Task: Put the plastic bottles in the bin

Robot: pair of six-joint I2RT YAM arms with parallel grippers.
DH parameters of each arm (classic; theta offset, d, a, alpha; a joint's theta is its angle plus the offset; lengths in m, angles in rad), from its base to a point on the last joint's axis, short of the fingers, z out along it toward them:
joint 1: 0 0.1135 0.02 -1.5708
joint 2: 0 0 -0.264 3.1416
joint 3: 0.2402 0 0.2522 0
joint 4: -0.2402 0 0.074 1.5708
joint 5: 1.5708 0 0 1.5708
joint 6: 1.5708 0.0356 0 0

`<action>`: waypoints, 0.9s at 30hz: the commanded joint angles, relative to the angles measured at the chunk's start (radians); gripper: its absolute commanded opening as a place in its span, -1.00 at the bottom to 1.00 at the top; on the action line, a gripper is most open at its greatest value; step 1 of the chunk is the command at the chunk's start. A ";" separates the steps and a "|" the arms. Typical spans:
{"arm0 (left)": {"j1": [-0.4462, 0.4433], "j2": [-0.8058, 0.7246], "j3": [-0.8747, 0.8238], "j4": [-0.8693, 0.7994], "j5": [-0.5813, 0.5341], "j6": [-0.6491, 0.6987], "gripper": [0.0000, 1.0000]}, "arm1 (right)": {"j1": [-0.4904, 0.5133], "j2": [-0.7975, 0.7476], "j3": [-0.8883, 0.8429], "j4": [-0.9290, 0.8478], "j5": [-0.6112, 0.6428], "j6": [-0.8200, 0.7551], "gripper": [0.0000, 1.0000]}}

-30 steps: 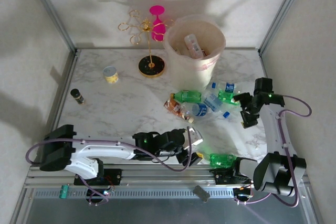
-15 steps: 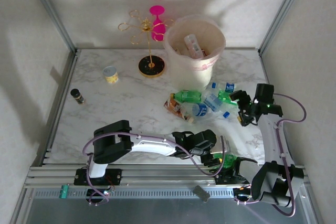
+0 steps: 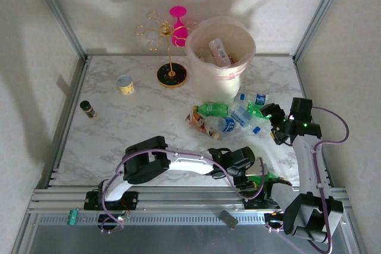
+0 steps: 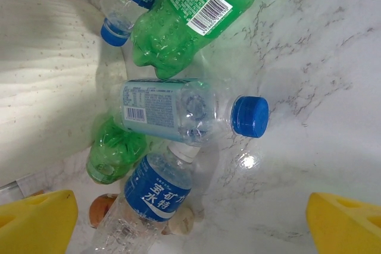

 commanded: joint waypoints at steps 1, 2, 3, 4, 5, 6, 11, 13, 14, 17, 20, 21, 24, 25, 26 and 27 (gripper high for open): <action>0.012 0.013 0.022 -0.032 0.015 0.034 0.48 | -0.010 -0.014 -0.004 -0.013 -0.012 -0.022 0.97; 0.014 0.018 0.025 -0.032 0.009 0.036 0.43 | -0.010 -0.015 -0.003 -0.010 -0.016 -0.021 0.97; 0.016 0.022 0.028 -0.036 0.012 0.038 0.37 | -0.011 -0.016 0.000 -0.008 -0.016 -0.021 0.97; 0.019 0.026 0.033 -0.038 0.020 0.039 0.30 | -0.010 -0.016 0.004 -0.010 -0.015 -0.020 0.97; 0.021 0.027 0.039 -0.037 0.026 0.040 0.25 | -0.011 -0.016 0.010 -0.010 -0.012 -0.022 0.96; 0.021 0.028 0.041 -0.035 0.028 0.040 0.19 | -0.010 -0.017 0.016 -0.011 -0.007 -0.023 0.96; 0.026 0.006 0.030 0.000 0.019 0.030 0.04 | -0.010 -0.016 0.044 -0.024 0.018 -0.029 0.96; 0.038 -0.015 0.002 0.025 0.014 0.017 0.03 | -0.010 -0.017 0.058 -0.031 0.029 -0.033 0.95; 0.046 -0.029 -0.015 0.036 0.012 0.009 0.03 | -0.010 -0.020 0.063 -0.031 0.031 -0.039 0.95; 0.077 -0.087 -0.078 0.054 -0.007 -0.019 0.00 | -0.010 -0.047 0.080 -0.025 0.044 -0.071 0.95; 0.109 -0.179 -0.180 0.085 -0.038 -0.052 -0.06 | -0.011 -0.101 0.098 0.003 0.042 -0.105 0.92; 0.119 -0.215 -0.215 0.096 -0.054 -0.065 -0.06 | -0.010 -0.117 0.107 0.013 0.038 -0.115 0.90; 0.142 -0.313 -0.311 0.132 -0.101 -0.122 -0.07 | -0.008 -0.122 0.142 0.018 0.016 -0.122 0.87; 0.149 -0.346 -0.337 0.139 -0.120 -0.148 -0.07 | -0.009 -0.126 0.146 0.028 -0.002 -0.120 0.85; 0.157 -0.379 -0.362 0.145 -0.135 -0.171 -0.07 | -0.005 -0.132 0.148 0.046 -0.029 -0.112 0.84; 0.157 -0.408 -0.384 0.146 -0.152 -0.187 -0.07 | 0.001 -0.137 0.146 0.064 -0.052 -0.101 0.83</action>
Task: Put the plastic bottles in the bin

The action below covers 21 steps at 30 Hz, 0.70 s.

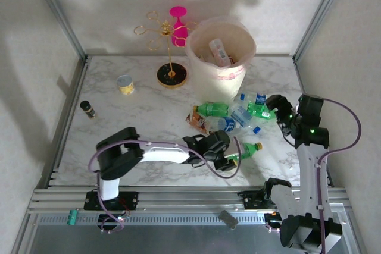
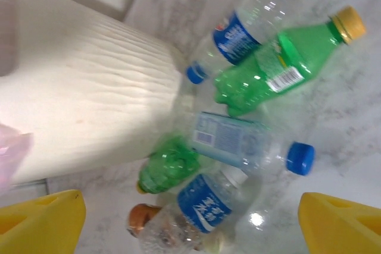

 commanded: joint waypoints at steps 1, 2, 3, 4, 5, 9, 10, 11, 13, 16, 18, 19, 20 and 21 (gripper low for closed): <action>0.005 -0.120 -0.064 0.060 -0.088 -0.097 -0.07 | 0.016 -0.014 0.022 0.064 -0.083 0.001 0.82; 0.005 -0.150 -0.084 0.059 -0.104 -0.108 -0.07 | 0.032 -0.021 0.022 0.090 -0.098 0.013 0.80; 0.004 -0.183 -0.101 0.059 -0.122 -0.119 -0.07 | 0.055 -0.033 0.022 0.113 -0.093 0.019 0.79; 0.006 -0.217 -0.120 0.057 -0.146 -0.133 -0.07 | 0.089 -0.051 0.026 0.139 -0.069 0.023 0.77; 0.009 -0.251 -0.136 0.054 -0.167 -0.146 -0.07 | 0.121 -0.069 0.034 0.168 -0.050 0.016 0.76; 0.036 -0.376 -0.180 0.044 -0.251 -0.225 -0.07 | 0.192 -0.090 0.079 0.229 -0.074 -0.013 0.76; 0.045 -0.408 -0.183 0.036 -0.279 -0.253 -0.07 | 0.205 -0.087 0.088 0.244 -0.103 -0.019 0.76; 0.053 -0.440 -0.186 0.033 -0.299 -0.277 -0.07 | 0.219 -0.081 0.097 0.256 -0.128 -0.022 0.76; 0.062 -0.499 -0.192 0.037 -0.340 -0.311 -0.06 | 0.250 -0.069 0.102 0.286 -0.179 -0.026 0.76; 0.065 -0.574 -0.189 0.060 -0.382 -0.343 -0.05 | 0.341 -0.079 0.077 0.422 -0.284 -0.049 0.79; 0.067 -0.612 -0.181 0.081 -0.393 -0.362 -0.05 | 0.397 -0.086 0.063 0.489 -0.297 -0.039 0.82; 0.068 -0.629 -0.176 0.095 -0.393 -0.371 -0.05 | 0.423 -0.078 0.062 0.520 -0.303 -0.026 0.82; 0.068 -0.643 -0.170 0.107 -0.391 -0.379 -0.05 | 0.450 -0.066 0.061 0.560 -0.322 -0.012 0.82; 0.068 -0.655 -0.163 0.119 -0.384 -0.385 -0.05 | 0.479 -0.057 0.057 0.594 -0.324 0.000 0.82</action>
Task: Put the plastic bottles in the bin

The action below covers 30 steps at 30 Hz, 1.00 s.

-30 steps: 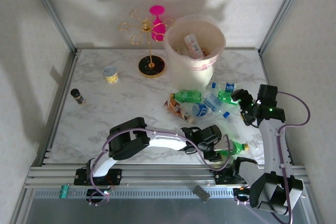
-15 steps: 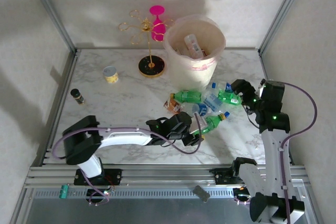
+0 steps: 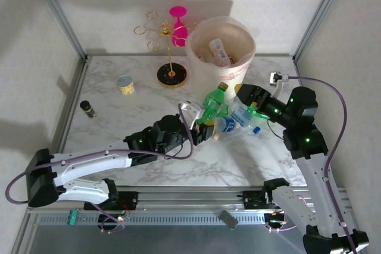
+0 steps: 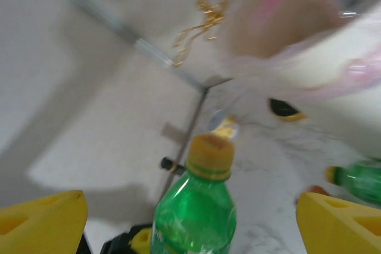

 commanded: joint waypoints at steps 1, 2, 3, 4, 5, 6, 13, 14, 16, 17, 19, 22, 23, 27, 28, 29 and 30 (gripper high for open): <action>0.004 -0.045 0.026 0.070 -0.024 -0.061 -0.05 | 0.079 0.026 -0.015 0.186 -0.061 0.018 0.82; 0.003 -0.056 0.032 0.080 -0.019 -0.068 -0.05 | 0.111 0.046 -0.010 0.207 -0.058 0.026 0.83; 0.003 -0.064 0.036 0.091 -0.018 -0.073 -0.05 | 0.137 0.067 -0.003 0.220 -0.060 0.028 0.84; 0.002 -0.073 0.039 0.102 -0.015 -0.076 -0.05 | 0.168 0.100 0.013 0.219 -0.060 0.025 0.85; 0.002 -0.081 0.042 0.109 -0.007 -0.079 -0.05 | 0.201 0.129 0.030 0.216 -0.054 0.019 0.86; 0.002 -0.086 0.046 0.114 -0.001 -0.079 -0.05 | 0.228 0.151 0.040 0.222 -0.047 0.014 0.88; -0.007 -0.128 0.041 0.124 0.007 -0.074 -0.05 | 0.338 0.249 0.039 0.333 0.003 0.075 0.88; -0.008 -0.131 0.041 0.118 0.007 -0.074 -0.05 | 0.344 0.249 0.033 0.351 0.012 0.084 0.84; -0.008 -0.135 0.041 0.104 0.002 -0.073 -0.05 | 0.347 0.239 0.021 0.377 0.028 0.094 0.78; -0.009 -0.139 0.039 0.098 -0.002 -0.073 -0.05 | 0.349 0.232 0.017 0.384 0.038 0.094 0.75; -0.010 -0.144 0.033 0.093 -0.014 -0.074 -0.05 | 0.349 0.215 0.012 0.385 0.065 0.091 0.69; -0.010 -0.152 0.027 0.087 -0.019 -0.077 -0.05 | 0.349 0.196 0.005 0.382 0.089 0.090 0.54; -0.010 -0.149 0.028 0.084 -0.019 -0.078 -0.05 | 0.349 0.194 0.004 0.383 0.088 0.090 0.46; -0.012 -0.130 0.036 0.072 0.007 -0.081 -0.03 | 0.358 0.198 -0.010 0.381 0.092 0.096 0.12; -0.014 -0.127 0.039 0.069 0.008 -0.081 -0.02 | 0.360 0.197 -0.012 0.379 0.094 0.097 0.08; -0.013 -0.125 0.041 0.068 0.007 -0.080 -0.01 | 0.359 0.196 -0.015 0.380 0.094 0.097 0.06; -0.014 -0.125 0.041 0.068 0.007 -0.080 0.00 | 0.362 0.196 -0.014 0.376 0.093 0.097 0.03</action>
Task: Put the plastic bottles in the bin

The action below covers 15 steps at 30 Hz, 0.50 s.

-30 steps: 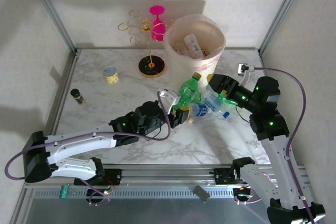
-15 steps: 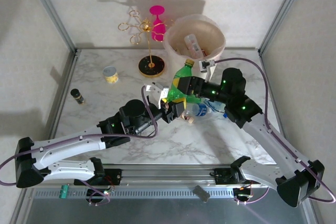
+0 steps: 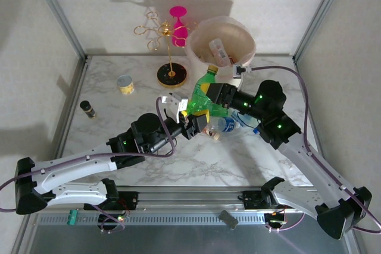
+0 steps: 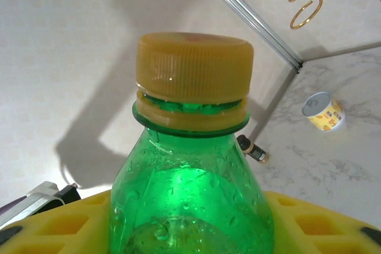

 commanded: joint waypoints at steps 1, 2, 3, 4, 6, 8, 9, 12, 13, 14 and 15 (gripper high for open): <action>-0.011 -0.002 0.033 -0.005 0.010 0.006 0.05 | 0.012 -0.012 -0.011 0.010 0.025 0.002 0.01; -0.011 -0.003 0.039 -0.013 0.010 0.007 0.14 | 0.012 -0.016 -0.008 0.000 0.033 -0.001 0.01; -0.011 -0.003 0.044 -0.020 0.009 0.007 0.25 | 0.013 -0.020 -0.005 -0.011 0.044 -0.006 0.01; -0.011 -0.004 0.051 -0.032 0.009 0.011 0.38 | 0.012 -0.026 0.000 -0.023 0.057 -0.012 0.01; -0.011 -0.014 0.061 -0.054 -0.010 0.010 0.64 | 0.013 -0.033 0.019 -0.054 0.088 -0.031 0.01; -0.011 -0.038 0.066 -0.070 -0.033 0.010 0.79 | 0.012 -0.030 0.051 -0.112 0.137 -0.057 0.01; -0.011 -0.054 0.066 -0.075 -0.042 0.013 0.83 | 0.011 -0.025 0.070 -0.139 0.166 -0.075 0.01; -0.010 -0.110 0.067 -0.116 -0.088 0.025 0.96 | 0.009 0.005 0.158 -0.253 0.259 -0.146 0.01; -0.009 -0.130 0.070 -0.138 -0.099 0.035 0.97 | 0.007 0.024 0.197 -0.294 0.295 -0.172 0.00; -0.010 -0.144 0.073 -0.163 -0.109 0.039 0.97 | 0.002 0.043 0.233 -0.333 0.333 -0.198 0.00; -0.010 -0.166 0.076 -0.188 -0.128 0.040 0.98 | -0.003 0.069 0.278 -0.379 0.375 -0.229 -0.01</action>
